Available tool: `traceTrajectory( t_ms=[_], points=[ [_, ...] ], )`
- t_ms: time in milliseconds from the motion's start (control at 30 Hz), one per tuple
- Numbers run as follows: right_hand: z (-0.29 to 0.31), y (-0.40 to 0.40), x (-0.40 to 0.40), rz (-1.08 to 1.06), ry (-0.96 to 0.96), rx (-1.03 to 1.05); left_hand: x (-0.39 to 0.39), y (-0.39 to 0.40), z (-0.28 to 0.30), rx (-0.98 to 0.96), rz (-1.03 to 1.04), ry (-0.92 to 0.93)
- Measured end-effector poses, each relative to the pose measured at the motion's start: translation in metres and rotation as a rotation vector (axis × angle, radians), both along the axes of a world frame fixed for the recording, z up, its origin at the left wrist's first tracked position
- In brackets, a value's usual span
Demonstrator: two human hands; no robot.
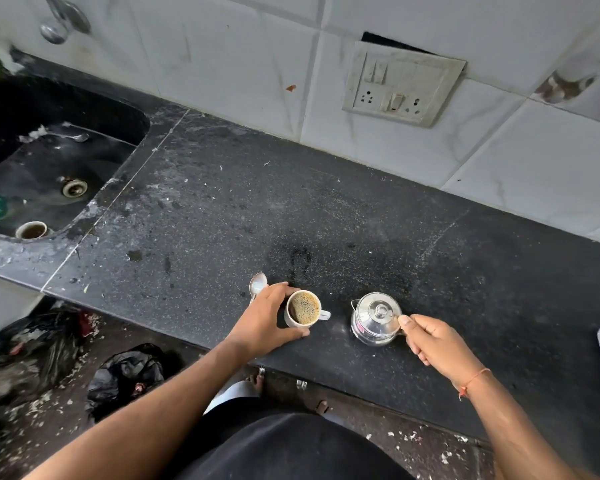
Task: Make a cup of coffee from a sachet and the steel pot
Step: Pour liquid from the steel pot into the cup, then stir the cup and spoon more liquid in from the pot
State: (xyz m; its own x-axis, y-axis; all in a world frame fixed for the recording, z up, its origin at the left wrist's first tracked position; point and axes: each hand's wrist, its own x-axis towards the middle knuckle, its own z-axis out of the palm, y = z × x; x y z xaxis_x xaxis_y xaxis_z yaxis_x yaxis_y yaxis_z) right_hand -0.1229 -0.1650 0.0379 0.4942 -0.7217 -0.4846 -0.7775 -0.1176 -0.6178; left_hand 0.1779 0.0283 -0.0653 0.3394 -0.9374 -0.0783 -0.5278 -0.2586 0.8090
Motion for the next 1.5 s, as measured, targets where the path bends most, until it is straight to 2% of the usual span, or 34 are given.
traceTrajectory(
  t_ms=[267, 733, 933, 1200, 1333, 1500],
  points=[
    [-0.022, -0.023, -0.019, -0.079, -0.169, 0.08, -0.007, -0.002, 0.011, 0.063, 0.046, -0.016],
    [-0.049, -0.024, -0.032, 0.155, -0.183, 0.071, -0.017, -0.002, 0.019, 0.13, 0.102, -0.07],
    [-0.046, -0.016, -0.035, 0.128, -0.192, 0.066, -0.021, -0.002, 0.025, 0.139, 0.125, -0.063],
    [-0.03, -0.011, -0.035, 0.172, -0.133, -0.102, -0.03, 0.007, 0.028, 0.133, 0.183, -0.025],
    [-0.01, -0.005, -0.034, 0.075, -0.161, -0.401, -0.029, 0.025, 0.031, 0.139, 0.305, -0.055],
    [0.022, 0.021, -0.011, 0.081, -0.362, -0.599, -0.02, 0.046, 0.038, 0.121, 0.583, -0.059]
  ],
)
